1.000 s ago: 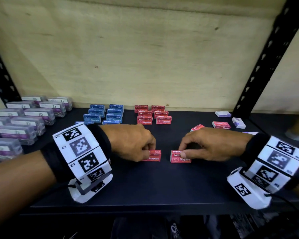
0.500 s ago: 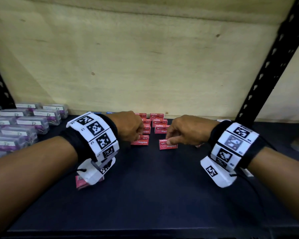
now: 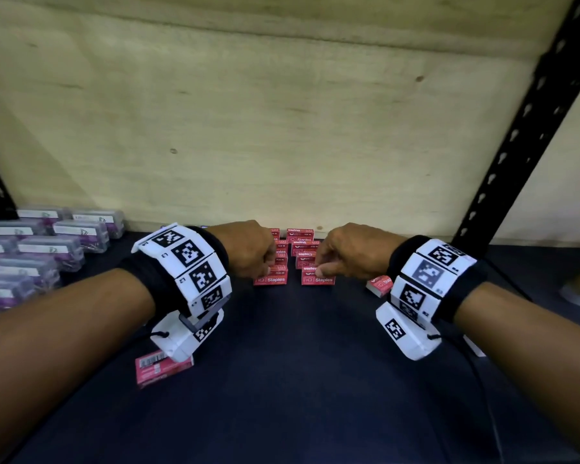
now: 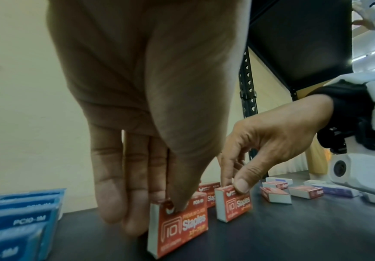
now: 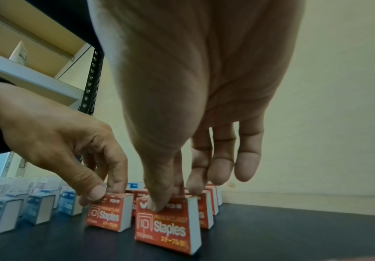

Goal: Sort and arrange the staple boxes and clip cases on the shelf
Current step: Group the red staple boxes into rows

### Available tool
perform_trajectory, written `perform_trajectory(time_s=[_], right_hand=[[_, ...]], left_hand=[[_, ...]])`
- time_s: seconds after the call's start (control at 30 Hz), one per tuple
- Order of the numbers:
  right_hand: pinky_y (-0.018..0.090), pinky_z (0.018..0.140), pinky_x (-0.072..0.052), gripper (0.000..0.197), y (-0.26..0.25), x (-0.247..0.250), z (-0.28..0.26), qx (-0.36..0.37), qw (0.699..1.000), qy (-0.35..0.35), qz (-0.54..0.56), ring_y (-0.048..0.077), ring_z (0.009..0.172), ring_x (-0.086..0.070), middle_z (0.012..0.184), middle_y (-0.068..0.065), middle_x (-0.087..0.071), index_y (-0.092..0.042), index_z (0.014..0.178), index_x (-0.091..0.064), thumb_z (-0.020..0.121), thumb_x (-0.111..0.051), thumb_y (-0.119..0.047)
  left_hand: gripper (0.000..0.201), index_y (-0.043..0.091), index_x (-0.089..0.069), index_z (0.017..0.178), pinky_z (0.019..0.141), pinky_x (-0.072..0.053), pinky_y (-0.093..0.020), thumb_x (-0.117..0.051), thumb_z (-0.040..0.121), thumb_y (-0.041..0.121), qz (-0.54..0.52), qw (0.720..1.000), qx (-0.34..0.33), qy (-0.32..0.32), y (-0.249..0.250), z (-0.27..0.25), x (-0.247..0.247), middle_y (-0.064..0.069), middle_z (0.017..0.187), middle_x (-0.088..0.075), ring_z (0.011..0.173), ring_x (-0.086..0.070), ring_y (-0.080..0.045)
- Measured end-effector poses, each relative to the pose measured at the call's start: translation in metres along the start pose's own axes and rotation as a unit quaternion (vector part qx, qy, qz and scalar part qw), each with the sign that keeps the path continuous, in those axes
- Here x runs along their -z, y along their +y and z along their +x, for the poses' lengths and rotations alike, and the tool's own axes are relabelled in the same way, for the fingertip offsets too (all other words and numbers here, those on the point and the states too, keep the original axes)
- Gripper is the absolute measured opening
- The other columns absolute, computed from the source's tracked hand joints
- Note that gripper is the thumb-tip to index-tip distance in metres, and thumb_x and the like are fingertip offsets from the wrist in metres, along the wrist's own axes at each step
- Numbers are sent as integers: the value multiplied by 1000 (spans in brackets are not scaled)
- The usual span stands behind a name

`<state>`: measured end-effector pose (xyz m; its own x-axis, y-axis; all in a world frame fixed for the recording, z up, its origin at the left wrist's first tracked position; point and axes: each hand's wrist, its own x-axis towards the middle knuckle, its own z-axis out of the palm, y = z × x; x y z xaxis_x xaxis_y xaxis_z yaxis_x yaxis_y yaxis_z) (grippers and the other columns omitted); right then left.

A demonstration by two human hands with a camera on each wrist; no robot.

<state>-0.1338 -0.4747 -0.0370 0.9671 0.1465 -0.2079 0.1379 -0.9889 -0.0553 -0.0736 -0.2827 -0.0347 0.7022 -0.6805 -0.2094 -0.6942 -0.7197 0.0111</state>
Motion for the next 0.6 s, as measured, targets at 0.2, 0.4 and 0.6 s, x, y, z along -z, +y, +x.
perform_trajectory(time_s=[0.2, 0.4, 0.6], right_hand=[[27, 73, -44, 24, -2, -2, -3, 6, 1000, 6, -12, 13, 85, -61, 91, -9, -66, -23, 108, -70, 94, -62, -42], [28, 85, -49, 16, 24, 10, -29, -46, 998, 31, 1, 12, 95, -61, 104, -9, -66, -27, 108, -66, 96, -57, -32], [24, 97, -46, 43, 61, -7, -51, -81, 995, -60, 3, 5, 101, -57, 118, -17, -61, -33, 123, -62, 86, -67, -11]], left_hand=[[25, 23, -60, 116, 81, -46, -28, -62, 93, 33, 20, 1000, 14, 8, 2, -6, 0, 4, 111, -63, 91, -55, -13], [26, 27, -49, 102, 72, -43, -32, -63, 87, 42, 58, 994, -35, 84, 15, -32, 2, 7, 105, -53, 88, -52, -15], [31, 32, -59, 109, 87, -49, -36, -68, 84, 47, 30, 995, -97, -23, 36, -49, -15, 11, 111, -56, 102, -54, -13]])
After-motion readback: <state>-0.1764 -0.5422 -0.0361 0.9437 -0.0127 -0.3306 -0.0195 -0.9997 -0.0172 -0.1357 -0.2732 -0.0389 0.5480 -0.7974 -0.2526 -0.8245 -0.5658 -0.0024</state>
